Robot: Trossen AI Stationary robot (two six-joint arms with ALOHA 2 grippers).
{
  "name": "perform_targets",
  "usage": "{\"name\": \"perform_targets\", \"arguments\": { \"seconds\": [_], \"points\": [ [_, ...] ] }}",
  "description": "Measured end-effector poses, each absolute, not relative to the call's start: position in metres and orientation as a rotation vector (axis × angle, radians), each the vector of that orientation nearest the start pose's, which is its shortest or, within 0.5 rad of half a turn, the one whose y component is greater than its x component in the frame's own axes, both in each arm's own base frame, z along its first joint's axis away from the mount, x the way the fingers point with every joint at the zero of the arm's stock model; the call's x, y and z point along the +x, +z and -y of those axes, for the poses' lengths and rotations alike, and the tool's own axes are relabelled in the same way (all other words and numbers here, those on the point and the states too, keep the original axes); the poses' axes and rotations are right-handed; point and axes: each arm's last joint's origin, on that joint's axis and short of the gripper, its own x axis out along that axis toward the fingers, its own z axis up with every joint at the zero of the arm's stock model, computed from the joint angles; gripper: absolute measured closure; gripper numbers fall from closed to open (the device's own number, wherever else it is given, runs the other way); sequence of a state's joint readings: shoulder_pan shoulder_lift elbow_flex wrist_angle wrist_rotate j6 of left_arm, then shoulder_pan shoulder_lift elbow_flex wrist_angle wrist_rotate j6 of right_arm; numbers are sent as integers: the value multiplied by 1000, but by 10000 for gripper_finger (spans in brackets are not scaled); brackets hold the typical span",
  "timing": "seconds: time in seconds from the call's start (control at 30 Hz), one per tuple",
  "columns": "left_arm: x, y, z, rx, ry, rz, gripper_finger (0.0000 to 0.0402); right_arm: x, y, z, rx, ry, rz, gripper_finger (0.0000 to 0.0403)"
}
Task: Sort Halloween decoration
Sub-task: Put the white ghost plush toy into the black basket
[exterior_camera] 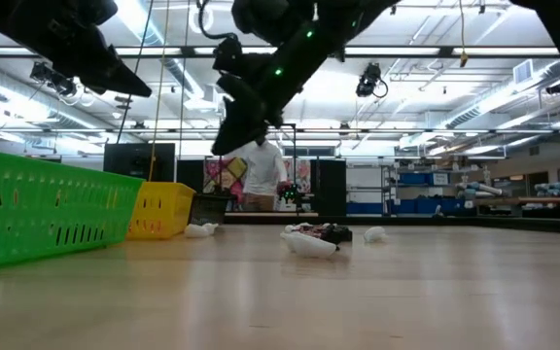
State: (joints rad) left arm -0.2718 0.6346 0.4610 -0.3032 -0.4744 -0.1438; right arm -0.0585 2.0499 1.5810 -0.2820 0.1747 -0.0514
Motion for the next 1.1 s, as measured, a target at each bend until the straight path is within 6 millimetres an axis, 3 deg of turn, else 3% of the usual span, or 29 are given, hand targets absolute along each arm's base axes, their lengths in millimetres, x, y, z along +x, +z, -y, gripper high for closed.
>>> {"name": "perform_targets", "arguments": {
  "seconds": [0.3, 0.53, 0.67, 0.77, 0.97, 1.1],
  "points": [
    [140, 233, 25, 26, 232, -432, 333, 433, 202, -30, -81, -181, -1018, 284],
    [140, 233, 25, 14, 236, -438, 333, 423, 192, -57, -69, -221, -1065, 284],
    [140, 233, 25, 18, 235, -440, 333, 416, 178, -58, -55, -235, -1098, 284],
    [140, 233, 25, 48, 229, -443, 333, 411, 168, -47, -49, -274, -1138, 284],
    [140, 233, 25, 60, 225, -438, 333, 411, 164, -32, -21, -279, -1148, 271],
    [140, 233, 25, 59, 225, -438, 333, 421, 169, -33, -48, -233, -1044, 241]
  ]
}}
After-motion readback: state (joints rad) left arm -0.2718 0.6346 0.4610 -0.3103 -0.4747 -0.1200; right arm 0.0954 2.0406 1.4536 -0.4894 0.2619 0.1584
